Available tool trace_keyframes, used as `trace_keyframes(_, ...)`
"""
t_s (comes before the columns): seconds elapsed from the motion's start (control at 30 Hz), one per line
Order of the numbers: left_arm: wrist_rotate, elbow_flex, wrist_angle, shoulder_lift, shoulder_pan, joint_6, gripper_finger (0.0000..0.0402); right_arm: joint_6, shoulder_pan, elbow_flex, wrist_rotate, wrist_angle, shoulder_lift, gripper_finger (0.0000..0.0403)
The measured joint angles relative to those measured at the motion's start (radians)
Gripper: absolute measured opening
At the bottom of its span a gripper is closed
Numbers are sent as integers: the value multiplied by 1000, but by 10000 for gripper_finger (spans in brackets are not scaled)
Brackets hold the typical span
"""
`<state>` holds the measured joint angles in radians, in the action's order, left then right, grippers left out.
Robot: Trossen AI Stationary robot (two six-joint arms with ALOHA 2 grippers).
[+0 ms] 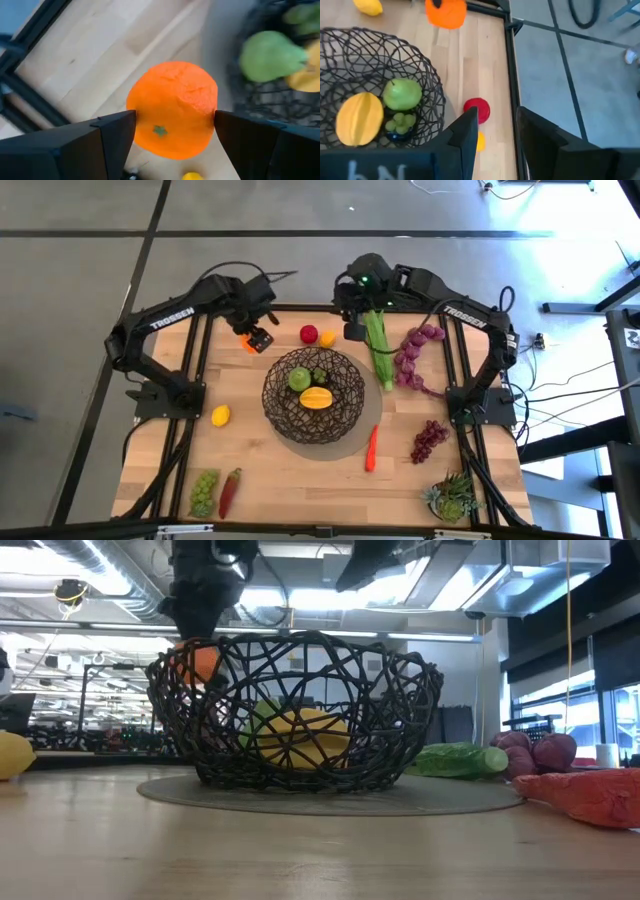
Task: Build produce basket
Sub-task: Put the orange into the wire basket, then put the tomato into the wire basket
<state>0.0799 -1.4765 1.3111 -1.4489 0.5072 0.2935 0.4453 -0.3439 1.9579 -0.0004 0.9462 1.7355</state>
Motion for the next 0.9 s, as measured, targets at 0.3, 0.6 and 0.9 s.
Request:
trace_keyframes(0.3,-91,0,-163,-20,-229,83,254,-22,0,0,1,23,-79,133)
trace_keyframes(0.6,-92,0,-269,-83,-377,191,254,-20,4,0,-2,124,-79,133)
trace_keyframes(0.9,-1,1,-280,-100,-418,254,254,16,4,0,-94,178,-83,133)
